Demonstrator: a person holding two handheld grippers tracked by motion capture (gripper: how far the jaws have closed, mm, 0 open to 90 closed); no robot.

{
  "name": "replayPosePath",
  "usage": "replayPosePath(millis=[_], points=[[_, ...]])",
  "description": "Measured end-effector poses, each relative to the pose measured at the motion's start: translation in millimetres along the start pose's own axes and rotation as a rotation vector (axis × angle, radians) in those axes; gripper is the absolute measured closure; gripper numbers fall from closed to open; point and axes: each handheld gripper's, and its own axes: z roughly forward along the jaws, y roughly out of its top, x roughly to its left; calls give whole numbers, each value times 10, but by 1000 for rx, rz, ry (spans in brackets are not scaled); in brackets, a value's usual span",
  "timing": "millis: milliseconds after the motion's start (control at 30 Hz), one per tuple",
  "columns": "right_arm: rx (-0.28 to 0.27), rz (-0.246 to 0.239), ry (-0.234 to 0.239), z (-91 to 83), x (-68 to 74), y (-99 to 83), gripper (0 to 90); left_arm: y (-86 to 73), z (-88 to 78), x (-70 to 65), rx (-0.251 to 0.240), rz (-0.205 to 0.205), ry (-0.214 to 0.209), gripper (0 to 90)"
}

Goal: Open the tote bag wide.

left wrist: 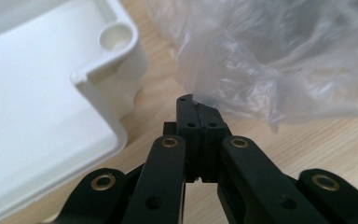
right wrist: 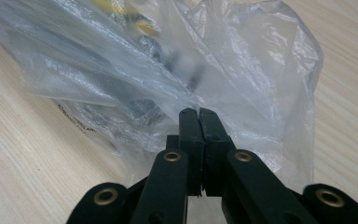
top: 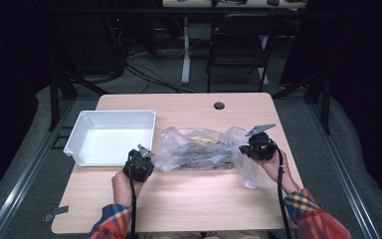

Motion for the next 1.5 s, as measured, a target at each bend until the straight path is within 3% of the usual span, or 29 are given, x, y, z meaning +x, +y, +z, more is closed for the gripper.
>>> replayPosePath(millis=[133, 267, 300, 367, 400, 433, 500, 567, 733, 867, 1033, 1167, 1367, 1500], points=[[-3, -1, -11, -29, -10, -1, 900, -53, 30, 65, 45, -11, 25, 900], [-18, 1, -9, -63, -9, 3, 900, -99, 24, 65, 77, -6, 11, 897], [-27, 1, -9, -65, -2, 3, 900, -102, 8, 53, 91, 8, 14, 856], [-29, -7, -10, -84, 13, 11, 900, -112, -54, 20, 92, 21, 3, 664], [-35, -5, -9, -95, 24, 15, 900, -118, -89, 3, 89, 23, 4, 504], [-32, -12, -7, -107, 28, 21, 900, -127, -155, -36, 80, 31, 7, 504], [-42, -19, -4, -131, 54, 39, 900, -132, -264, -105, 55, 59, 2, 391], [-43, -25, -4, -148, 75, 57, 900, -120, -370, -174, 26, 81, -6, 339], [-56, -34, 1, -185, 111, 88, 900, -68, -641, -301, -48, 129, -47, 239], [-65, -34, 2, -197, 122, 106, 900, -15, -771, -458, -78, 174, -74, 210], [-70, -40, 2, -220, 136, 128, 900, 141, -823, -606, -120, 210, -71, 209], [-68, -43, 5, -235, 134, 148, 900, 295, -677, -615, -110, 217, -30, 284], [-66, -34, 13, -231, 91, 177, 897, 483, -370, -608, -89, 256, 77, 601], [-60, -31, 11, -204, 61, 190, 882, 562, -189, -533, -76, 248, 111, 779]])
